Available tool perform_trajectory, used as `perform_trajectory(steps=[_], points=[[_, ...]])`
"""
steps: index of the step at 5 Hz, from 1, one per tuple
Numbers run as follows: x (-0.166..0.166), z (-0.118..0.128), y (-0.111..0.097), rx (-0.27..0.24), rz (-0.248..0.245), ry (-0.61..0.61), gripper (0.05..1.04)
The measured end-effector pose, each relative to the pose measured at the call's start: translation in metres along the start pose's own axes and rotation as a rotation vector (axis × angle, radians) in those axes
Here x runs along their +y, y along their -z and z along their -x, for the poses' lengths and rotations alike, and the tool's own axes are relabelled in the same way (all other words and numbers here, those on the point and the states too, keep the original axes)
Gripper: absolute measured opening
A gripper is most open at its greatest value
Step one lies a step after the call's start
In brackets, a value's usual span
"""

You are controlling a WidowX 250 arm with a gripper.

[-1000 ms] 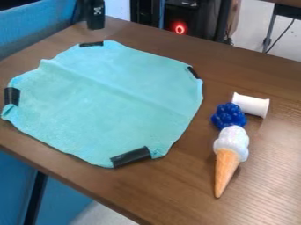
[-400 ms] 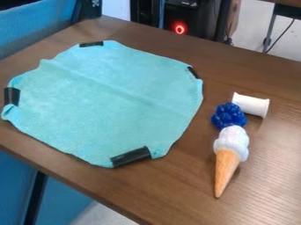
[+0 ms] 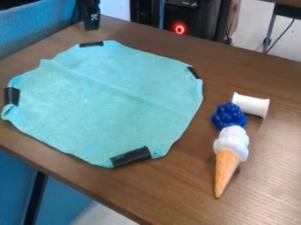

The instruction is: Fold the cloth from top left to bottom right

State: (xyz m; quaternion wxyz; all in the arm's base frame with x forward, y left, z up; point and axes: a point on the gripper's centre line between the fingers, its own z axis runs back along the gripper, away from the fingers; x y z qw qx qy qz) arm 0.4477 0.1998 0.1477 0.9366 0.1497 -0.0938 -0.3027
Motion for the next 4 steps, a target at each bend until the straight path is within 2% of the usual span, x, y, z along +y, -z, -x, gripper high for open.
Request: perform_trajectory(steps=[1, 3, 4], points=[[-0.001, 0.003, 0.022, 0.038, 0.012, 0.003, 0.999], [0.005, 0.001, 0.037, 0.07, 0.012, -0.011, 0.999], [0.007, 0.002, 0.051, 0.098, 0.021, -0.014, 0.999]])
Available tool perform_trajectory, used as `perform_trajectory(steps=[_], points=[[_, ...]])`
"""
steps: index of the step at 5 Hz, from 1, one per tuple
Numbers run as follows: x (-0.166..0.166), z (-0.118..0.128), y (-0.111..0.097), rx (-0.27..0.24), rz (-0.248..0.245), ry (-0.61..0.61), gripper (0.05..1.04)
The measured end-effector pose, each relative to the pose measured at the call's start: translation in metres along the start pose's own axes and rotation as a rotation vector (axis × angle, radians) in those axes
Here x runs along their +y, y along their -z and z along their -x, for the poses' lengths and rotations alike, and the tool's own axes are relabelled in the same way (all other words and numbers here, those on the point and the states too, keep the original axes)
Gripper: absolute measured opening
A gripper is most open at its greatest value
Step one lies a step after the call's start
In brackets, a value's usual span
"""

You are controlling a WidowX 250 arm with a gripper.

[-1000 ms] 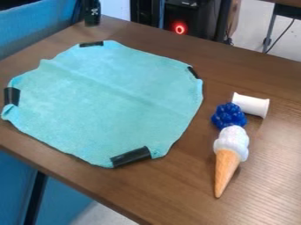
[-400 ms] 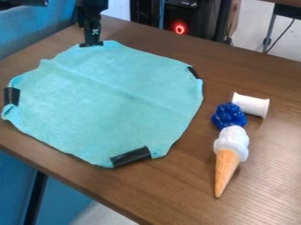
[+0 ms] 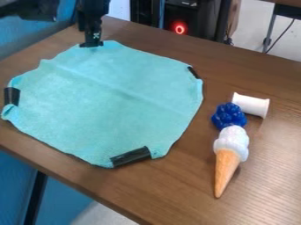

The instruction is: Fold the cloth from top left to bottom right

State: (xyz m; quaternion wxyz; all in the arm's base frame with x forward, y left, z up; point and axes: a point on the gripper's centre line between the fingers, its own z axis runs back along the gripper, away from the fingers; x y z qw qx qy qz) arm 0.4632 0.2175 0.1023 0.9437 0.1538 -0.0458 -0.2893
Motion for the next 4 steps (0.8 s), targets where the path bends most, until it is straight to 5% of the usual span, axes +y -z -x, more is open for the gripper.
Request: perform_trajectory(steps=[1, 4], points=[[0.0014, -0.001, 0.0075, 0.019, 0.015, -0.005, 0.972], [-0.0059, -0.0012, 0.0117, -0.013, 0.087, -0.026, 0.233]])
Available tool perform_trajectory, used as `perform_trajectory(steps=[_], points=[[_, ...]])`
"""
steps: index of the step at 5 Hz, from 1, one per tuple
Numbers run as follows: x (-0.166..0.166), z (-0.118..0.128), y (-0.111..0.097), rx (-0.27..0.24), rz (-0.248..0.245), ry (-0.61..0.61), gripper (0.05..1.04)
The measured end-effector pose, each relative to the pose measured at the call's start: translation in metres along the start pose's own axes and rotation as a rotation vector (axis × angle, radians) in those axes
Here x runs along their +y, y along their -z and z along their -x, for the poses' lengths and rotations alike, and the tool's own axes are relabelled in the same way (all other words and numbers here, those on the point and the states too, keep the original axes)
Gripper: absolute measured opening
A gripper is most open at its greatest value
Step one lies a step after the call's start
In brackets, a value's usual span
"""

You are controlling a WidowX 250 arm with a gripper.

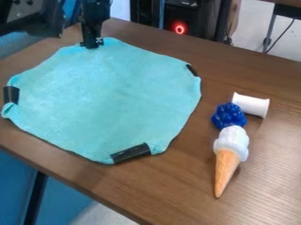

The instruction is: Fold the cloth from top left to bottom right

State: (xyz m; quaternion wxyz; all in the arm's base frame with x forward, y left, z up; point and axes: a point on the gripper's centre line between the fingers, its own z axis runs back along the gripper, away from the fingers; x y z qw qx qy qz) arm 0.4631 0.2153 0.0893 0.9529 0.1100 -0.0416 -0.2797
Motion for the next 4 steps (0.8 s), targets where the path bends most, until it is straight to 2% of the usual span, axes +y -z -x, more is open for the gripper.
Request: perform_trajectory(steps=[1, 2, 3, 4], points=[[-0.002, 0.001, -0.002, -0.018, 0.013, -0.004, 0.102], [-0.004, 0.005, -0.009, -0.028, 0.044, -0.027, 0.062], [-0.004, 0.007, -0.048, -0.073, -0.016, -0.05, 0.056], [-0.03, 0.006, -0.072, -0.107, -0.04, -0.017, 0.056]])
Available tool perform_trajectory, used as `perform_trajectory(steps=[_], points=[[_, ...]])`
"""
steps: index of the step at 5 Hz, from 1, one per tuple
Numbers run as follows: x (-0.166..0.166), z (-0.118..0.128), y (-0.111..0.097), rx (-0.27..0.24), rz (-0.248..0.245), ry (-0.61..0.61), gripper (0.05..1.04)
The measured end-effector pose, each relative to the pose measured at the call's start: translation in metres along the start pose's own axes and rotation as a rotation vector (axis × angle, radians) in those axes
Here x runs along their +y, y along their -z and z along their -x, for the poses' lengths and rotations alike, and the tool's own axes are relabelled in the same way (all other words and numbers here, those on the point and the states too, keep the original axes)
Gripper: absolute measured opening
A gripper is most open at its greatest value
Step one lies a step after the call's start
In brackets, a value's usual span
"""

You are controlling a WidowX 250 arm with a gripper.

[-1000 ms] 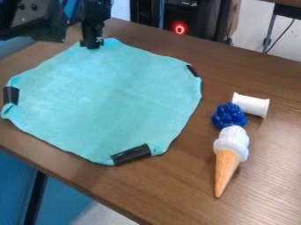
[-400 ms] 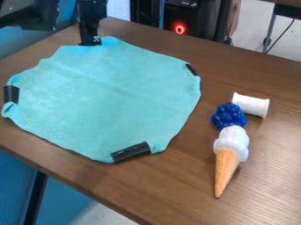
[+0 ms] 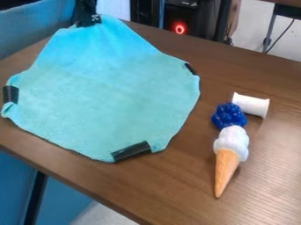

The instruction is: Fold the cloth from top left to bottom right

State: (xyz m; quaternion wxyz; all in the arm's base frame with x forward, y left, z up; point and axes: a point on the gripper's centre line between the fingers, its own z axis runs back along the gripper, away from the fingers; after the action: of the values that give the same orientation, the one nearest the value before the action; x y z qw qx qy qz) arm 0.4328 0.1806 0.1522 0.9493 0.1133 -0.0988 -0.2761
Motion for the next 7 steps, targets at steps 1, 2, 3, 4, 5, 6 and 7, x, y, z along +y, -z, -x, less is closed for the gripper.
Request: perform_trajectory(steps=[1, 2, 3, 4, 5, 6, 7], points=[[-0.038, -0.007, -0.014, -0.012, -0.025, 0.07, 0.056], [-0.084, -0.006, -0.025, -0.016, -0.027, 0.145, 0.056], [-0.126, -0.002, -0.03, -0.009, -0.02, 0.222, 0.056], [-0.162, 0.008, -0.043, -0.038, -0.009, 0.27, 0.056], [-0.193, 0.013, -0.047, -0.042, 0.02, 0.294, 0.056], [-0.218, 0.011, -0.043, -0.023, 0.04, 0.307, 0.055], [-0.239, 0.011, -0.039, -0.002, 0.058, 0.314, 0.07]])
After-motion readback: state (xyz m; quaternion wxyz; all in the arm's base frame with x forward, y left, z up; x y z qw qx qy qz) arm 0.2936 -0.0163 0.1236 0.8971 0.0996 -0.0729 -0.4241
